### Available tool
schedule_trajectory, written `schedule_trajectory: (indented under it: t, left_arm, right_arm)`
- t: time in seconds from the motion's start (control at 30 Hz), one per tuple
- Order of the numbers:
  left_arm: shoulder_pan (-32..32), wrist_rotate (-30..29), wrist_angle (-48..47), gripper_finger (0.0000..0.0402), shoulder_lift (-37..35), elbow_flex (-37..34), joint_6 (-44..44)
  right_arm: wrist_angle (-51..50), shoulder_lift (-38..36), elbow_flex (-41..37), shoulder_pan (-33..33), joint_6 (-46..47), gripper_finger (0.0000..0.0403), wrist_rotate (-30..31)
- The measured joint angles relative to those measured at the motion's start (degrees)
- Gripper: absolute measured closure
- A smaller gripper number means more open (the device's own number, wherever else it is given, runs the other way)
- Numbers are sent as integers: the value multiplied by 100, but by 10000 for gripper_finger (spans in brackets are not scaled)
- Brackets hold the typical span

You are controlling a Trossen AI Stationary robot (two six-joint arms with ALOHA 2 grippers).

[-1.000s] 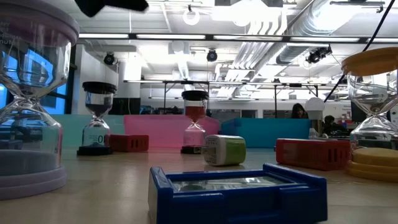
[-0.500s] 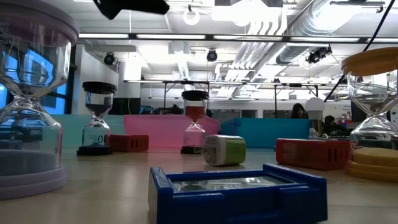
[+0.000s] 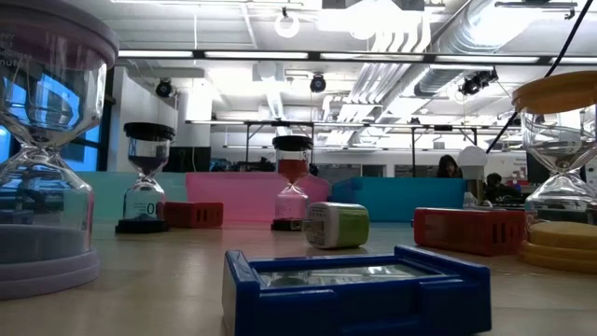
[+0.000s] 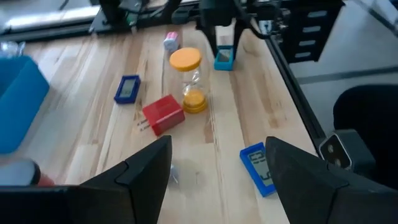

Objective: Pick & Place Office items
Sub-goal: Put the light blue digital clock into the pink bin

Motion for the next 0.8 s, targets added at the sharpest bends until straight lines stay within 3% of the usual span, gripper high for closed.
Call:
schedule_trajectory:
  t: [0.23, 0.4, 0.57, 0.8]
  left_arm:
    - [-189, -5, 19, 152, 0, 0, 1253]
    - [-370, -11, 16, 152, 0, 0, 2298]
    - [-517, -107, 16, 152, 0, 0, 3252]
    - [-503, -233, 357, 152, 0, 0, 4556]
  right_arm:
    - [-5, 26, 153, -43, 151, 267, 82]
    - [220, -94, 509, -58, -82, 267, 493]
    - [312, -150, 1068, -141, -920, 267, 917]
    - [661, -169, 1607, -689, -2355, 267, 941]
